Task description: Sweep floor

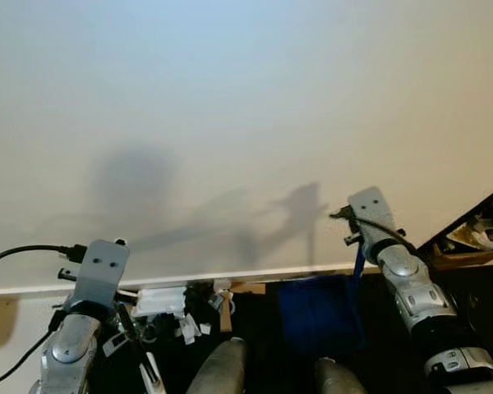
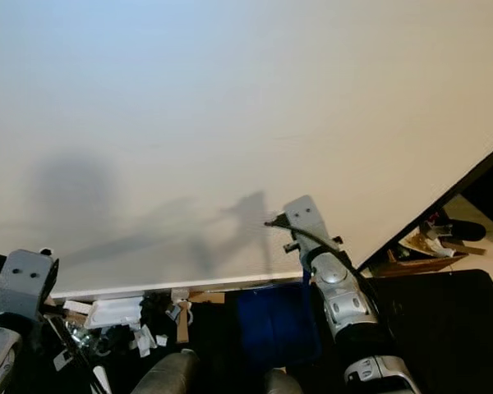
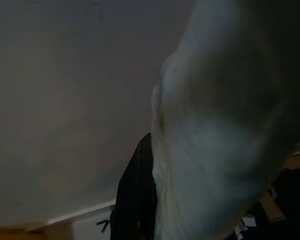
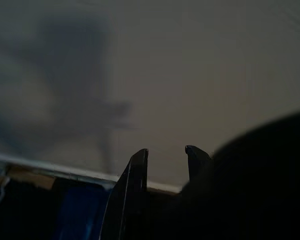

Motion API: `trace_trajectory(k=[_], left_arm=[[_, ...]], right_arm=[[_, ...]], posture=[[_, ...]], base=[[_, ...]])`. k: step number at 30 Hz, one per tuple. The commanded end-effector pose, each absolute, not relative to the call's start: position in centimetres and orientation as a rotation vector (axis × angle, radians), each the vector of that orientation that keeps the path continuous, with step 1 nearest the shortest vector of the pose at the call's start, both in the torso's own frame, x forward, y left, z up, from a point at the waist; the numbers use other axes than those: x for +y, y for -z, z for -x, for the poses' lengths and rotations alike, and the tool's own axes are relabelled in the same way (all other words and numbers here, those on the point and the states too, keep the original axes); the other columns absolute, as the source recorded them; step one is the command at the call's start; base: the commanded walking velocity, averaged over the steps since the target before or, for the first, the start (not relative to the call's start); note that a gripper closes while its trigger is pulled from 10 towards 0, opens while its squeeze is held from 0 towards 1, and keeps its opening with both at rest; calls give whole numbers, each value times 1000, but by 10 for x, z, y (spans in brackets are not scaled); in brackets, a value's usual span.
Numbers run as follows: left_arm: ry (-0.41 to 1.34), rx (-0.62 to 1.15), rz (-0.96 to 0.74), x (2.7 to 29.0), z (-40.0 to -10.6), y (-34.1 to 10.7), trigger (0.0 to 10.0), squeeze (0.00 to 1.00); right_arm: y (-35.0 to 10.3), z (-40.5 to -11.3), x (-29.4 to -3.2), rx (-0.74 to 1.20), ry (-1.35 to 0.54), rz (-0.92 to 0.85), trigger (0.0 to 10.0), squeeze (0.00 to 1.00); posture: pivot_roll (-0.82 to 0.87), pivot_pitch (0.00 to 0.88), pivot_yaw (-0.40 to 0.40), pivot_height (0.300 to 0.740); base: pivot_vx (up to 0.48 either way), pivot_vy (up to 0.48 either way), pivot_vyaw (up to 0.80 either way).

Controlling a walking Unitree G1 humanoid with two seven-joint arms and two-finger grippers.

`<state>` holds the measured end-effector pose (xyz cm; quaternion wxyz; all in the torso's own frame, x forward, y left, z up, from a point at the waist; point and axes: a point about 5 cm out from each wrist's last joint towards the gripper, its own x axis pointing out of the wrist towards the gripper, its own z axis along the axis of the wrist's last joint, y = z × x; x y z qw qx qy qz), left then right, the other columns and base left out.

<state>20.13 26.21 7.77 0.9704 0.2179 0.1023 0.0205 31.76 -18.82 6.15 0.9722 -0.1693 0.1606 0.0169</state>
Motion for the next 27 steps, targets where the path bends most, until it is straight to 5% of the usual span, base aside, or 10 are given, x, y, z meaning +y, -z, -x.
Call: trace_trajectory(k=[1, 9, 27], left_arm=[[-36, 226, -433, 259, -199, -71, 10000, 0], [-31, 225, -430, 257, -200, -70, 10000, 0], [-26, 226, -440, 258, -199, -71, 10000, 0]], right_arm=[[-68, -321, -192, 273, 42, 306, 10000, 0], [-99, -331, -177, 28, -16, 258, 10000, 0], [-99, -335, -160, -62, -63, 261, 10000, 0]], posture=[[229, 128, -10, 740], [237, 122, -9, 740], [264, 112, -5, 740]], base=[[0, 0, 0], [0, 0, 0], [0, 0, 0]])
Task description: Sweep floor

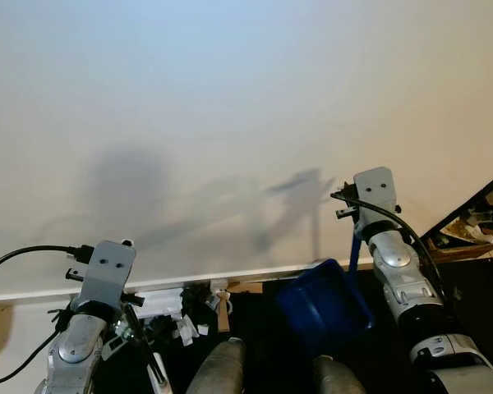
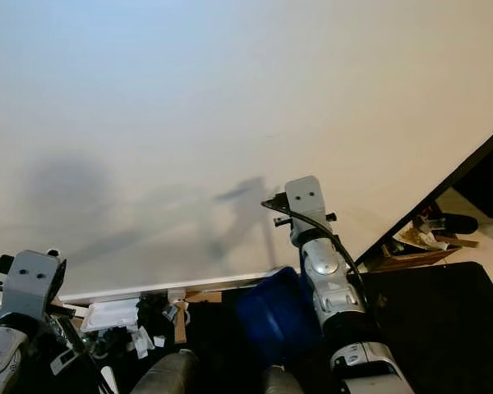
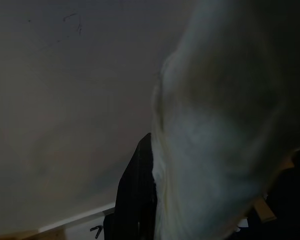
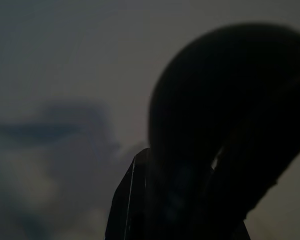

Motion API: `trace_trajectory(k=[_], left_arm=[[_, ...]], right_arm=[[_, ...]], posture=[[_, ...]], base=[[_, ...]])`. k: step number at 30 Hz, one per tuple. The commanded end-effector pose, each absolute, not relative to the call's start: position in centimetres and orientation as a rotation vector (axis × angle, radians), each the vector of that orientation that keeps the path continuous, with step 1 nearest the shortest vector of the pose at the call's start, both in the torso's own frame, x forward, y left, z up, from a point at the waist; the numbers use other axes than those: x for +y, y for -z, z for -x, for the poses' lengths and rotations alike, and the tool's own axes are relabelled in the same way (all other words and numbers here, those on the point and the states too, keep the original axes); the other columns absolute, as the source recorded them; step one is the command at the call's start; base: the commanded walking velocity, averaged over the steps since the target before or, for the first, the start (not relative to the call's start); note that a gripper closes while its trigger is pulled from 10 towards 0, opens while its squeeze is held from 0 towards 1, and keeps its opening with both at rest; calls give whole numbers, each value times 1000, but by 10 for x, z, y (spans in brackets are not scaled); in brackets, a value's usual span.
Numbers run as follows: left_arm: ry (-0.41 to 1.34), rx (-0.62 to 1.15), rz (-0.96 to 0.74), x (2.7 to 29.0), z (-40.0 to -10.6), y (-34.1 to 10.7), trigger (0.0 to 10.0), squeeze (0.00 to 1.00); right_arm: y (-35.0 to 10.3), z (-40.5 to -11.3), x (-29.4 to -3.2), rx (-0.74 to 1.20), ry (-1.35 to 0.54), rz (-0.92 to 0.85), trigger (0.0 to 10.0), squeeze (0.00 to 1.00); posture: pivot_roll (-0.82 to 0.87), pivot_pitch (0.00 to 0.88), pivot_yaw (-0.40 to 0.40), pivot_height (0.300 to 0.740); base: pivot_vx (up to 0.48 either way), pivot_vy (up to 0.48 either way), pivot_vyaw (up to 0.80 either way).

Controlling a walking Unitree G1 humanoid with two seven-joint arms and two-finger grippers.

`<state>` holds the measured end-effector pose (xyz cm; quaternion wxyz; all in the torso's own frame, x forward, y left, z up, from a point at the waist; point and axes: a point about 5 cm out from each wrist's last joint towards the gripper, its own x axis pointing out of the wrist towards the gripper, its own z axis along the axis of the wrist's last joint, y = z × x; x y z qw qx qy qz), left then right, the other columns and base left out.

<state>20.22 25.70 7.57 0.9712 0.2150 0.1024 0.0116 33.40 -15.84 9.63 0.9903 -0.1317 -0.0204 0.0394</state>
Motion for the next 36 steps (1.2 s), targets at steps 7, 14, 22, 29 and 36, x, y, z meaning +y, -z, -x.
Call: trace_trajectory(k=[7, 14, 22, 29, 36], left_arm=[[-26, 231, -443, 259, -198, -72, 10000, 0], [-13, 235, -445, 258, -198, -71, 10000, 0], [-1, 242, -448, 257, -196, -71, 10000, 0], [6, 244, -444, 255, -196, -70, 10000, 0], [8, 247, -435, 251, -196, -67, 10000, 0]], right_arm=[[-96, -333, -151, -104, 34, 236, 10000, 0], [-77, -328, -141, -75, 74, 315, 10000, 0], [-51, -314, -125, -4, 13, 385, 10000, 0], [-42, -310, -121, 20, -48, 466, 10000, 0], [-44, -312, -128, 24, -54, 453, 10000, 1000]], posture=[[276, 112, 3, 740], [281, 114, 19, 740], [291, 124, 35, 740], [288, 125, 28, 740], [274, 130, 19, 740]], base=[[0, 0, 0], [0, 0, 0], [0, 0, 0], [0, 0, 0], [0, 0, 0]])
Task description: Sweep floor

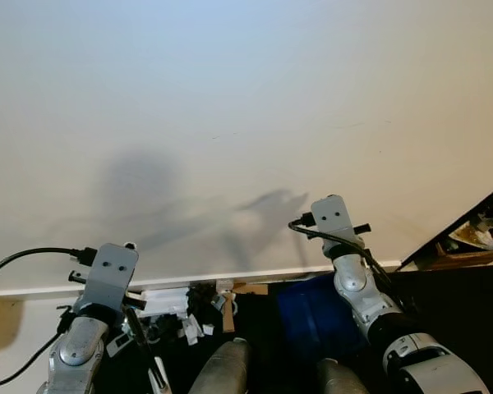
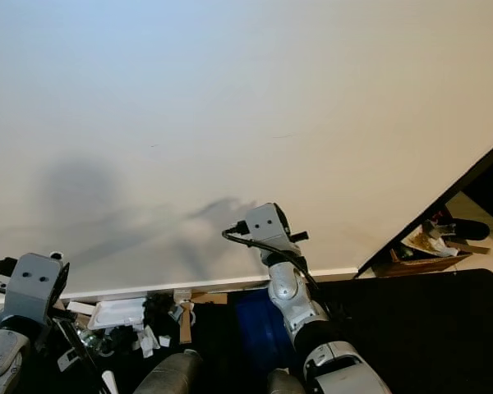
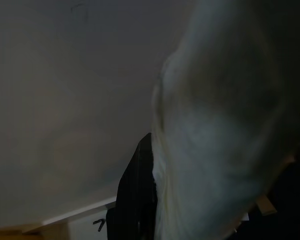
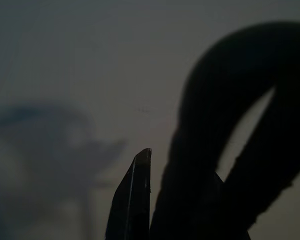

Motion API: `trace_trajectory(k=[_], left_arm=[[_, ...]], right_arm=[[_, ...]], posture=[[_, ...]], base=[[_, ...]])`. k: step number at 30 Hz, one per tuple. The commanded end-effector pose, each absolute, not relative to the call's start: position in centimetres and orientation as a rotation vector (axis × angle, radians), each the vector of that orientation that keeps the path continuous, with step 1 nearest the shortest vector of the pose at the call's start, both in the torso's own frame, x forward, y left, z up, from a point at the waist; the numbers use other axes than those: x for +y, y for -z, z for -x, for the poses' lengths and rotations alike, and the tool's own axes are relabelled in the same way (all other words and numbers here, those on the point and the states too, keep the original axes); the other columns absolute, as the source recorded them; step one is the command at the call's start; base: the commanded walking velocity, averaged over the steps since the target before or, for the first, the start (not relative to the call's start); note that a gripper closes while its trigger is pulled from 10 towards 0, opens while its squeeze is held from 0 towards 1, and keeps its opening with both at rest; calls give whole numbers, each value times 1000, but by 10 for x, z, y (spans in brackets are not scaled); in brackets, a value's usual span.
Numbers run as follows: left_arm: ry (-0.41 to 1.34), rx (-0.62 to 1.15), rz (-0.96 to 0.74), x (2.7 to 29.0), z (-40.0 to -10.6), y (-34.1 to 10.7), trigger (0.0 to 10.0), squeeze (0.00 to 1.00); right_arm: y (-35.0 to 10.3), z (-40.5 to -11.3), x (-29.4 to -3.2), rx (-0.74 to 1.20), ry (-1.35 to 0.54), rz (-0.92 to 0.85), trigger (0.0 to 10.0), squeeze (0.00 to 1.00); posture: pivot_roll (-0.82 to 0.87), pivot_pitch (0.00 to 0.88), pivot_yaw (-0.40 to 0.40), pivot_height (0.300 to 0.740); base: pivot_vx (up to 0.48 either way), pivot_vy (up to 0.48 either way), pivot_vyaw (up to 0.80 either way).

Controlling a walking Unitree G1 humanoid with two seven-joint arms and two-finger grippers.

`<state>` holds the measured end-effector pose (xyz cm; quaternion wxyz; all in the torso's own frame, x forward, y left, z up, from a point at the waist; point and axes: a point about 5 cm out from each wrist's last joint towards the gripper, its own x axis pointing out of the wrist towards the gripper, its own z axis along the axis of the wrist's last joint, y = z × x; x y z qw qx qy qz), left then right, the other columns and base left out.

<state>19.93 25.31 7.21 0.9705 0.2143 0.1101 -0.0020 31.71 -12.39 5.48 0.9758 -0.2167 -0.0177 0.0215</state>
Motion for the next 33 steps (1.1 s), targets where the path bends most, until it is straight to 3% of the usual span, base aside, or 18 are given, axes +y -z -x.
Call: trace_trajectory(k=[1, 4, 5, 17, 33], left_arm=[[8, 247, -435, 251, -196, -67, 10000, 0], [7, 246, -431, 250, -196, -67, 10000, 0], [6, 245, -430, 250, -196, -67, 10000, 0], [1, 248, -425, 249, -195, -65, 10000, 0], [8, 249, -419, 247, -197, -62, 10000, 0]], right_arm=[[-44, -312, -128, 24, -54, 453, 10000, 1000], [-43, -317, -141, 82, -20, 457, 10000, 1000], [-43, -319, -145, 101, -21, 477, 10000, 0], [-67, -339, -192, 191, 7, 609, 10000, 0], [-75, -325, -209, 385, -76, 398, 10000, 0]], posture=[[274, 130, 19, 740], [273, 129, 16, 740], [273, 129, 15, 740], [251, 132, 3, 740], [219, 131, -10, 740]], base=[[0, 0, 0], [0, 0, 0], [0, 0, 0], [0, 0, 0], [0, 0, 0]])
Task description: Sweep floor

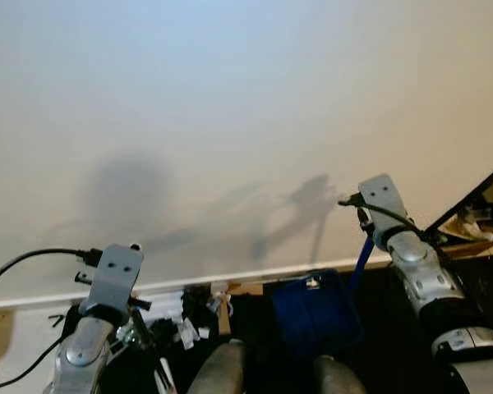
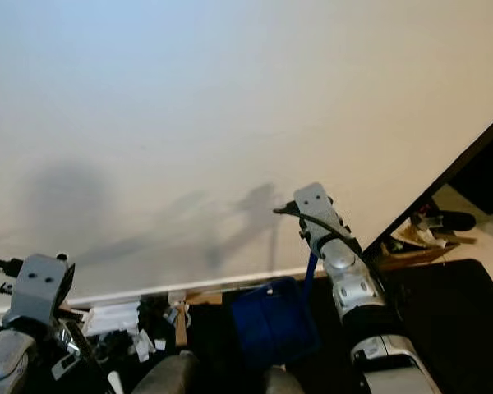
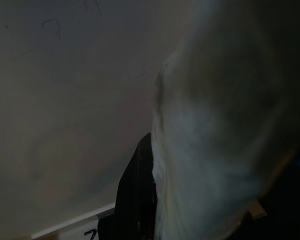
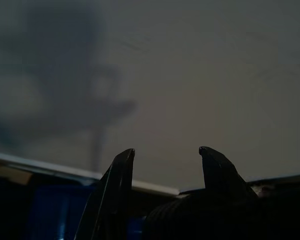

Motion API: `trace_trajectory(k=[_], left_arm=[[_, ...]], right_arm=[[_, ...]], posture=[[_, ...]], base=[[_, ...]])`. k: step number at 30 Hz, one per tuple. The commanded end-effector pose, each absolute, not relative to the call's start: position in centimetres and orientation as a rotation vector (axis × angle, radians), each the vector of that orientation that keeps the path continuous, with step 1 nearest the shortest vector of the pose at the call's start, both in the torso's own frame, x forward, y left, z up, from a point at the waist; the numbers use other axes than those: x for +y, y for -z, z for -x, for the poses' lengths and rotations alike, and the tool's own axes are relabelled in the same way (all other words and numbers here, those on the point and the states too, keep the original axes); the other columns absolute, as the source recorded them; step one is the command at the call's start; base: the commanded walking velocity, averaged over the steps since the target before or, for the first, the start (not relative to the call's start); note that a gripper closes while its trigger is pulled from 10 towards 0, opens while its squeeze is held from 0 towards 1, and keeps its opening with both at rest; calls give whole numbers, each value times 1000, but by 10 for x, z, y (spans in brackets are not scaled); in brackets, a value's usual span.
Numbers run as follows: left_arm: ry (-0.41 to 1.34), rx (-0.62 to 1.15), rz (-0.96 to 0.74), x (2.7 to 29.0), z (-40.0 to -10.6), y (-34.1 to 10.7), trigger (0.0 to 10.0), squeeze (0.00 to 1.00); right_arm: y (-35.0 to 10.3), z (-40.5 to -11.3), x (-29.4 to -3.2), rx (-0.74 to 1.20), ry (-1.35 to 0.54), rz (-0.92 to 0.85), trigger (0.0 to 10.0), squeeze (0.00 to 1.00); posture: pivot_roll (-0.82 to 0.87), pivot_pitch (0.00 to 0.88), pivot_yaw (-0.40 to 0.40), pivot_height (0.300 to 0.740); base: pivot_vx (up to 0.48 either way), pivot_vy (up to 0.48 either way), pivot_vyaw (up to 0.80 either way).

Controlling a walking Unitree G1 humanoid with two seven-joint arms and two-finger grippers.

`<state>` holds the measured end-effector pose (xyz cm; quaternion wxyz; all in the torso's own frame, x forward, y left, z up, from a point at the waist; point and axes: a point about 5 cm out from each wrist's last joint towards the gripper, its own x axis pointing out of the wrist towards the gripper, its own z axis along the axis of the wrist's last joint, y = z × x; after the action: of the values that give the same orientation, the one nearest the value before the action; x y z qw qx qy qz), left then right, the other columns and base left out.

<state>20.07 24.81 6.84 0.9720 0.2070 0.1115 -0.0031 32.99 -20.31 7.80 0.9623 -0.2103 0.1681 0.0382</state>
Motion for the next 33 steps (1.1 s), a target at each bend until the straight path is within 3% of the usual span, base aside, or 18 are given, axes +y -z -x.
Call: trace_trajectory(k=[1, 24, 25, 26, 28, 29, 30, 33], left_arm=[[8, 250, -420, 247, -198, -62, 10000, 0], [11, 254, -423, 248, -197, -60, 10000, 0], [11, 254, -423, 248, -196, -60, 10000, 0], [11, 255, -424, 249, -196, -60, 10000, 0], [11, 255, -424, 249, -196, -60, 10000, 0], [11, 256, -425, 249, -196, -60, 10000, 0], [13, 257, -425, 249, -196, -59, 10000, 0], [15, 258, -425, 248, -196, -59, 10000, 0]], right_arm=[[-76, -323, -211, 393, -77, 404, 10000, 0], [-103, -308, -222, 459, -120, 415, 10000, 0], [-102, -306, -223, 472, -119, 416, 6824, 0], [-101, -304, -224, 481, -119, 419, 4824, 0], [-101, -302, -225, 490, -120, 421, 4471, 0], [-101, -300, -225, 498, -119, 424, 2549, 0], [-101, -299, -226, 505, -118, 429, 0, 0], [-100, -298, -226, 516, -117, 436, 0, 0]], posture=[[214, 130, -12, 740], [204, 126, -27, 740], [203, 127, -26, 740], [201, 130, -24, 740], [200, 130, -24, 740], [200, 131, -23, 740], [199, 132, -21, 740], [202, 132, -22, 740]], base=[[0, 0, 0], [0, 0, 0], [0, 0, 0], [0, 0, 0], [0, 0, 0], [0, 0, 0], [0, 0, 0], [0, 0, 0]])
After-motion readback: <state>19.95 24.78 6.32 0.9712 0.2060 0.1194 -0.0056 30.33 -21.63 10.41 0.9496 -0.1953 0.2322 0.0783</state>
